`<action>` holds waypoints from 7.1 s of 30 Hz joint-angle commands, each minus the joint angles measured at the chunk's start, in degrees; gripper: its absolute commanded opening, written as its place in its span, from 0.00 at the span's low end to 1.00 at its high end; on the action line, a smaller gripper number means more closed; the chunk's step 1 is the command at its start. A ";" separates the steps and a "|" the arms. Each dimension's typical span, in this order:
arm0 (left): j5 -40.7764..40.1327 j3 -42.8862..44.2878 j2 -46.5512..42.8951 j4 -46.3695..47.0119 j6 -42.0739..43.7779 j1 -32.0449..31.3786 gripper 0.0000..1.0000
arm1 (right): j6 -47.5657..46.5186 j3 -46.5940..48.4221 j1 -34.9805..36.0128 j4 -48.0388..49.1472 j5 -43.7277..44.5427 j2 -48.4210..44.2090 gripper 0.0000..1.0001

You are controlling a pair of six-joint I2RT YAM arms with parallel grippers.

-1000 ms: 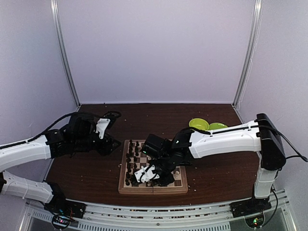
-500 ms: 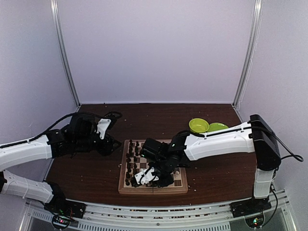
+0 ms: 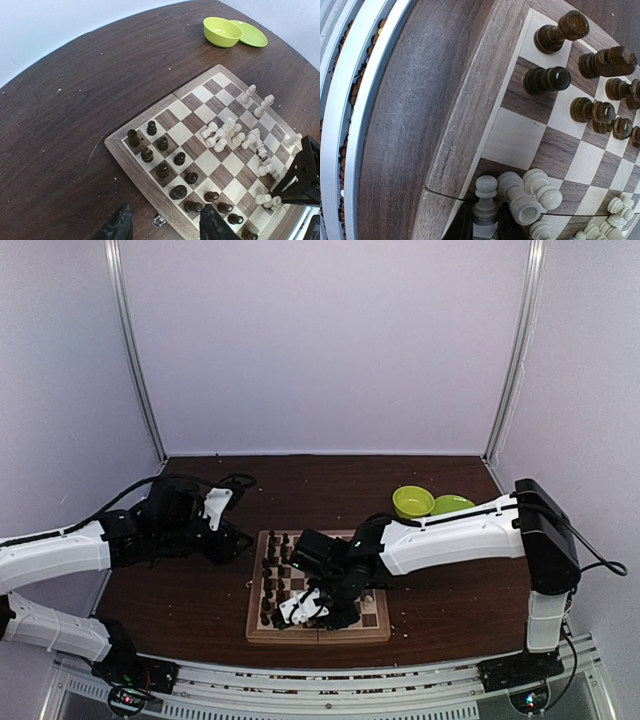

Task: Set up the chess pieces on the board
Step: Pick up the pawn from the chessboard, then pass from the right arm to the left, then place the pawn at h2, then adjust the pawn at h2.

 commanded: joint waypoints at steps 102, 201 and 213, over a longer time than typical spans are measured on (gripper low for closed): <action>1.28 77.22 65.35 -35.41 15.64 -10.70 0.12 | 7.51 -24.56 -39.07 0.27 -26.83 -40.60 0.42; 9.42 62.43 64.32 -20.38 12.52 -5.63 0.03 | 4.42 -22.72 -38.88 -4.30 -27.03 -35.63 0.41; 11.57 65.11 68.30 -19.07 11.75 -5.05 0.01 | 4.39 -22.54 -38.89 -4.44 -27.01 -34.86 0.41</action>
